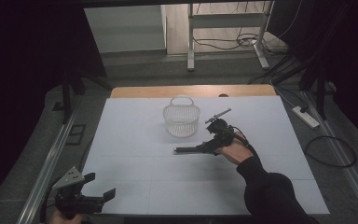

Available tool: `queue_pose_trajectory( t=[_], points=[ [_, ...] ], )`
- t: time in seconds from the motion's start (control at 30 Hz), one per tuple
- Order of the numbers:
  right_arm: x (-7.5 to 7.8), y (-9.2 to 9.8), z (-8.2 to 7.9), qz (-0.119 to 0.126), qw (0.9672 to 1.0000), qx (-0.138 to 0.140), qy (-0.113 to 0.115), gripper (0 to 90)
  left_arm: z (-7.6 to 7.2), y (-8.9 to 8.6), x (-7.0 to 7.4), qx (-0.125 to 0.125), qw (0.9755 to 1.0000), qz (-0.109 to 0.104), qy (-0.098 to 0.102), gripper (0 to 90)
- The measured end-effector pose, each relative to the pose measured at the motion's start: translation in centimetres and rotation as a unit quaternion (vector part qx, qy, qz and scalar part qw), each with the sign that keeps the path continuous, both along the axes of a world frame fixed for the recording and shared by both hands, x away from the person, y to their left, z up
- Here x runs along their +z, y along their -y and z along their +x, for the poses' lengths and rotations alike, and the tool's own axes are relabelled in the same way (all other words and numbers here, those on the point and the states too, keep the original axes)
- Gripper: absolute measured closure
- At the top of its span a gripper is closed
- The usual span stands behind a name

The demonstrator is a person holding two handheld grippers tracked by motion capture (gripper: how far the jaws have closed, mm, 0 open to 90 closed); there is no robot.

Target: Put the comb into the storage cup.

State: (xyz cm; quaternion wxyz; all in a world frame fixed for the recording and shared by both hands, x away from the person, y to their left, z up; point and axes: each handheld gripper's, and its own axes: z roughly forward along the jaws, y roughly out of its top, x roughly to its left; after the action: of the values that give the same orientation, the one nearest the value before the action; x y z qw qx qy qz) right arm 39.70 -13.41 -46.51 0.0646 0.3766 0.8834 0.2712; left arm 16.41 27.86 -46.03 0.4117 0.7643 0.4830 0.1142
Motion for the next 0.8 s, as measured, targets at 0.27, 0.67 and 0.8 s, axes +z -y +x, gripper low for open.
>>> queue_pose_trajectory(
  t=[0.27, 0.67, 0.8],
  points=[
    [-0.7, -0.8, 0.7, -0.007, 0.9999, -0.001, -0.013, 0.0, 0.0, 0.0, 0.0, -0.001, 1.0, -0.001, -0.001, 0.4],
    [-1.1, -2.7, 2.2, -0.022, 0.9996, 0.004, -0.018, 0.0, 0.0, -0.1, 0.0, -0.001, 1.0, -0.004, -0.001, 0.4],
    [-1.4, -3.2, 2.6, -0.031, 0.9992, 0.008, -0.022, 0.0, 0.0, -0.1, 0.0, -0.001, 1.0, -0.005, -0.001, 0.4]
  ],
)
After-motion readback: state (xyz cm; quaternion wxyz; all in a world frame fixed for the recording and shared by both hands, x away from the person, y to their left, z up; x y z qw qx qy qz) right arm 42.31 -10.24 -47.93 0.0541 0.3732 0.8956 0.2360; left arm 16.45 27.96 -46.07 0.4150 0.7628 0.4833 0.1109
